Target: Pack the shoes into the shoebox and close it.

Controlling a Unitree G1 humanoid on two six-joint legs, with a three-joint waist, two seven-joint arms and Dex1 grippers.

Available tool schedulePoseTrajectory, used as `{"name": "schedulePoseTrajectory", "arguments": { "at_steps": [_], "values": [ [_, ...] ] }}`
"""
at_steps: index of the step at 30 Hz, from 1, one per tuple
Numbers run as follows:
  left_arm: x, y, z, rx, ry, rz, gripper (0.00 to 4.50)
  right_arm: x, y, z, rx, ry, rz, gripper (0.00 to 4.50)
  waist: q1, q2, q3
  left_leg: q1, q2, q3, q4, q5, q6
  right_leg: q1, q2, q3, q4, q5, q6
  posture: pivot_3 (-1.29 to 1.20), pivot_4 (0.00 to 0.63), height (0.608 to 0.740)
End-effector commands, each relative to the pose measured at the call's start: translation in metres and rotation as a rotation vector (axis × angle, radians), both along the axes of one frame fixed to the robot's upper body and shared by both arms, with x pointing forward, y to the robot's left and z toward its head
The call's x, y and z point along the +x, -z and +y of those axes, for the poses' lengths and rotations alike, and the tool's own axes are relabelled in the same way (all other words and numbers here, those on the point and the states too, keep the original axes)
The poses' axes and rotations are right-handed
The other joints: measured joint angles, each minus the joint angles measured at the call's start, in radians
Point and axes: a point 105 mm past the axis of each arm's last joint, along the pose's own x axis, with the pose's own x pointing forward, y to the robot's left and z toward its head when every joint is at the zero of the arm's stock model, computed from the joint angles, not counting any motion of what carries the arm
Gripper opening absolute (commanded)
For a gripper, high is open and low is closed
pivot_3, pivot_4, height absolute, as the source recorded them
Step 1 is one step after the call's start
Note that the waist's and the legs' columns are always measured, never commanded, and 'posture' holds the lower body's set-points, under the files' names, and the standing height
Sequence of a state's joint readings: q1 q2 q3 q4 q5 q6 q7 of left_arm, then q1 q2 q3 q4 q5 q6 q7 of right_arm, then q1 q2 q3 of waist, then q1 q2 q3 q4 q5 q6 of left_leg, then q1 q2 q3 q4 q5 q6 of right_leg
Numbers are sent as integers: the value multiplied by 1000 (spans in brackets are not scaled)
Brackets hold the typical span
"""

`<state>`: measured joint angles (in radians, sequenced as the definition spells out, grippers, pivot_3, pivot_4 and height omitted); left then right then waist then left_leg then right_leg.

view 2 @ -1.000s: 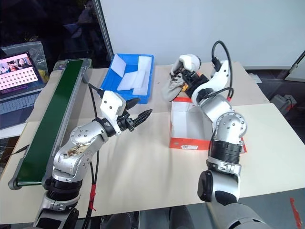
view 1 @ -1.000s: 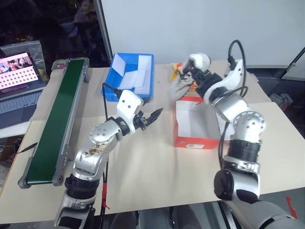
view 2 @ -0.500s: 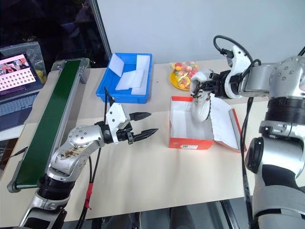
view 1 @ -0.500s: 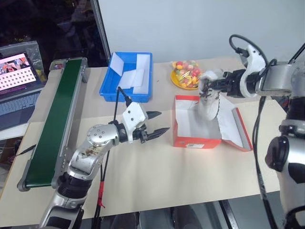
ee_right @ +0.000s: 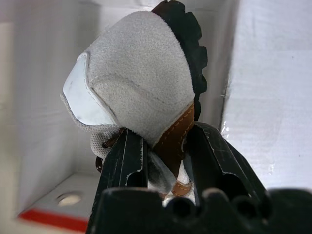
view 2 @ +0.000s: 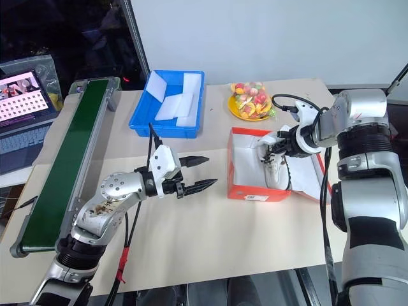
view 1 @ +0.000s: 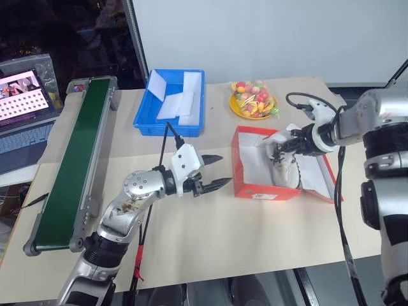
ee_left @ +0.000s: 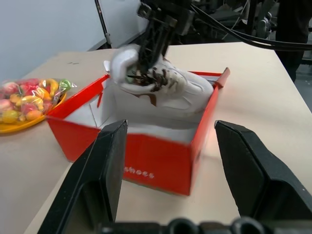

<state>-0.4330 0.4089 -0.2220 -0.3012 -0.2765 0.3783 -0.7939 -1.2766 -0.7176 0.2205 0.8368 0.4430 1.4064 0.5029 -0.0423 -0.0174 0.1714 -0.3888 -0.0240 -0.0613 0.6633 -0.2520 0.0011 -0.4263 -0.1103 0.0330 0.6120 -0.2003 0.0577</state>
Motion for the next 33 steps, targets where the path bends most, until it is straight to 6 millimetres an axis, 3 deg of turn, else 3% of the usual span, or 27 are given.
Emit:
{"name": "schedulePoseTrajectory", "arguments": {
  "at_steps": [1,6,8,9,16,22,28,31,33],
  "values": [
    [-7,-11,-4,-10,18,-52,3040,5,2,4,12,-31,-18,1064,-2,0,0,0,0,0,0,0,0,0,0,0,0,0,0,0,150,740],
    [-7,-11,-2,1,14,-61,3040,5,9,6,16,-47,0,1064,0,0,0,0,0,0,0,0,0,0,0,1,1,0,0,0,150,740],
    [-5,-12,-2,1,10,-63,3065,6,8,7,18,-54,-6,1889,0,0,0,0,0,0,0,0,0,0,0,1,1,0,0,0,150,740],
    [-5,-12,-1,1,9,-63,3065,6,7,8,18,-57,-11,2074,0,0,0,0,0,0,1,0,0,0,0,1,1,0,0,0,150,740],
    [-3,-13,-3,-5,13,-64,3065,11,-7,17,22,-87,-57,4454,-1,0,0,0,0,0,1,0,0,0,0,1,1,0,0,0,150,740],
    [-2,-13,-3,-6,15,-64,3065,16,-39,34,47,-131,-148,4454,-2,0,0,0,0,1,1,0,0,-1,0,2,2,0,0,0,150,740],
    [9,-14,3,-16,-38,-65,3065,10,-96,79,105,-239,-312,4454,-3,1,0,0,0,1,1,0,0,-3,0,3,4,0,0,0,150,740],
    [33,-13,23,-64,-224,-41,3065,0,-119,106,131,-343,-522,4454,1,1,0,0,0,1,1,0,0,-2,0,2,4,0,0,0,150,740],
    [54,-16,47,-118,-429,-44,3065,-16,-120,127,210,-409,-634,4454,2,0,-1,0,0,0,2,0,0,-2,0,2,4,1,1,0,150,740]
  ]
}}
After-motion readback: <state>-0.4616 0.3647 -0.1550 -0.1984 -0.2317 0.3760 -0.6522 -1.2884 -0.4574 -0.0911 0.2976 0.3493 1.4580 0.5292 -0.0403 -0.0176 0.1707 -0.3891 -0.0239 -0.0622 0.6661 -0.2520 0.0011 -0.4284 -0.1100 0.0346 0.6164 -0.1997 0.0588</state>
